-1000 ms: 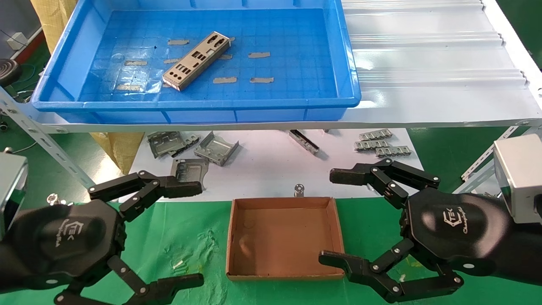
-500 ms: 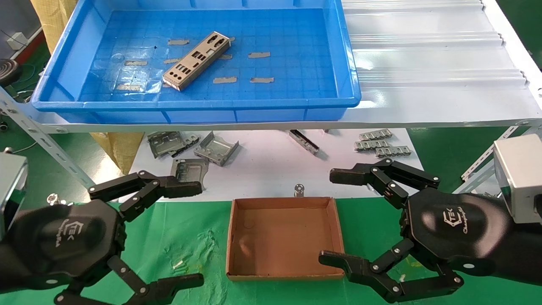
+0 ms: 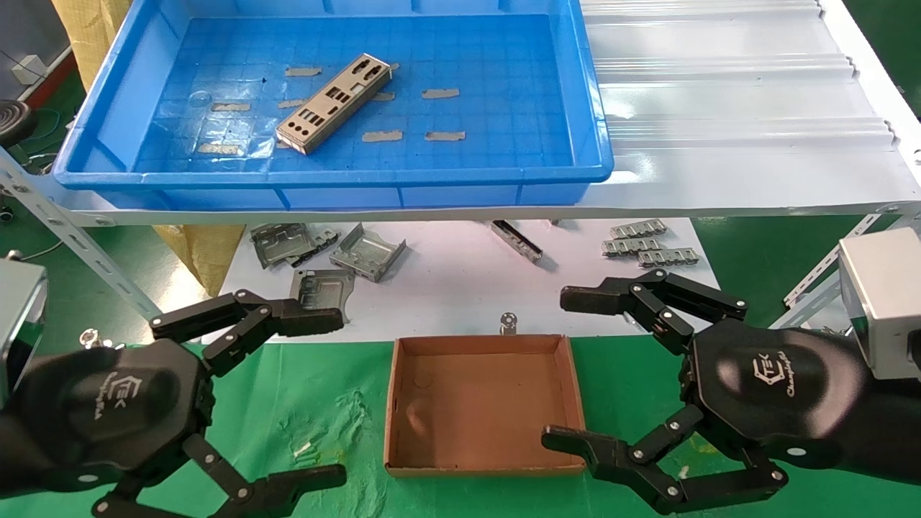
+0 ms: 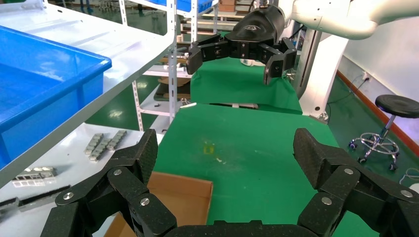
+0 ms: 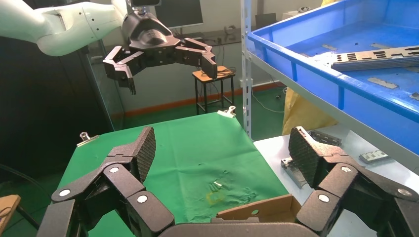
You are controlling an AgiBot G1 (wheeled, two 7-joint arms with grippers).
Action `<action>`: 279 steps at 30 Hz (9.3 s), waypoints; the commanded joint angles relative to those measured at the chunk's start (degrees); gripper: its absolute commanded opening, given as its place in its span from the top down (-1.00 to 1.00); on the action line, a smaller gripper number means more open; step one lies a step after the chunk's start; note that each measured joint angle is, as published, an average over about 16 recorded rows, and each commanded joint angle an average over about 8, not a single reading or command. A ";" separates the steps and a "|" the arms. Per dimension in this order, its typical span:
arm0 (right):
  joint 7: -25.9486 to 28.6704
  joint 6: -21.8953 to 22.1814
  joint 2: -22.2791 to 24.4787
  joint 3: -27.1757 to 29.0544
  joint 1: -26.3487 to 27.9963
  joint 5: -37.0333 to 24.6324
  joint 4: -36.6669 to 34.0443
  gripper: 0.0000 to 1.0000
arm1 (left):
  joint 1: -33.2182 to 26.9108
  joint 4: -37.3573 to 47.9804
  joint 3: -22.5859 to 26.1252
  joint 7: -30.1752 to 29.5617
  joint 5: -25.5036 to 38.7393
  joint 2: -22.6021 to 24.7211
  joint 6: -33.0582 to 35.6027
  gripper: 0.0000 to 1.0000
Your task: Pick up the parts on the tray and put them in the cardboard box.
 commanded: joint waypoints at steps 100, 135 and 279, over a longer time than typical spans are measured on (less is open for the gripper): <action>0.00 0.00 0.00 0.00 0.00 0.00 0.00 1.00 | -0.97 0.34 -0.07 0.15 0.30 0.45 -0.50 -1.00; 0.00 0.00 0.00 0.00 0.00 0.00 0.00 0.60 | -50.60 63.87 15.33 8.37 36.37 34.20 -27.57 -1.00; 0.00 0.00 0.00 -0.01 0.00 0.00 0.00 -1.00 | -27.18 61.63 31.60 52.75 21.47 41.74 -9.61 -1.00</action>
